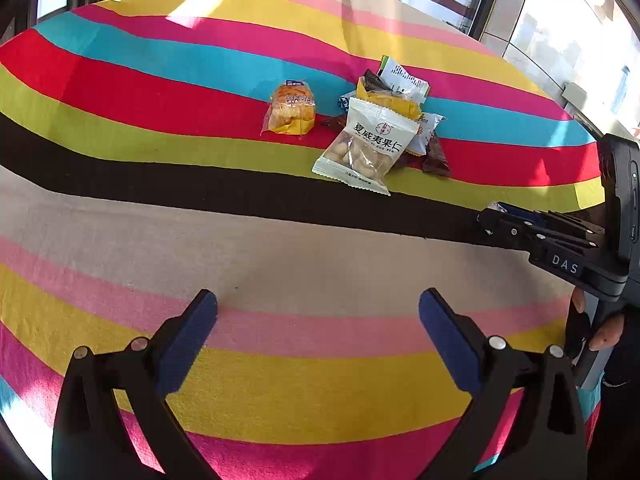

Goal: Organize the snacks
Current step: 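Move both open tools back over the snack pile, then grasp the small white-blue box with the right tool while the left tool grasps the white nut packet, then carry both snacks to the white box and open both tools inside it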

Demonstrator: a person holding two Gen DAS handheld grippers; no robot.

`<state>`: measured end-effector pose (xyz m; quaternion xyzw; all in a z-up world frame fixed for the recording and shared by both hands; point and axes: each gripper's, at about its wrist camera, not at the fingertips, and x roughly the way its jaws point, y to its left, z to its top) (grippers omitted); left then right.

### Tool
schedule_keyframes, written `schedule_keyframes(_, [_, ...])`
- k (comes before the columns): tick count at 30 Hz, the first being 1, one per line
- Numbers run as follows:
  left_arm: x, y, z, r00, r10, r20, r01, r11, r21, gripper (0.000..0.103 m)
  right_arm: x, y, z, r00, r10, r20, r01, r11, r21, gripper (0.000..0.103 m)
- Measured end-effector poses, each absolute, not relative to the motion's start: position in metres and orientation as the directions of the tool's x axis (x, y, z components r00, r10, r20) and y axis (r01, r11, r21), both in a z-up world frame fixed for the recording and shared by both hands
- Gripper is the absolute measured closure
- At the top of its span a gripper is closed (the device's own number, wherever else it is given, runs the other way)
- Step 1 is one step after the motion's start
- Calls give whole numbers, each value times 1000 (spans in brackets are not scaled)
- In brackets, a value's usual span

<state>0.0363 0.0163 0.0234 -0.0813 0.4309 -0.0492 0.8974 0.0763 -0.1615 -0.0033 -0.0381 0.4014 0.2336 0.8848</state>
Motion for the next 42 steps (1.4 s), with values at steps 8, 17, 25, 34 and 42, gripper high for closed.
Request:
schedule_keyframes(8, [64,-2,23,582,-114,-805,49,993,-106,2,51,-185,-3,579,459,-674,-364,885,290,69])
schedule_keyframes(17, [153,-29,24,578,-44,-815,48,999,-20,2,63,-200,-10,538,514,-668,-309,858,411,69])
schedule_keyframes(25, [131,-30,31,617,-177,-767,146,983,-109,45,61,-205,-11,536,533,-655,-310,846,435,68])
schedule_keyframes(34, [17,-18,37,677,-173,-715,132,985,-113,45,62,-204,-10,535,535,-654,-311,844,436,68])
schedule_keyframes(42, [-26,-4,33,688,-135,-713,98,991,-94,44,65,-204,-13,523,536,-663,-302,844,443,68])
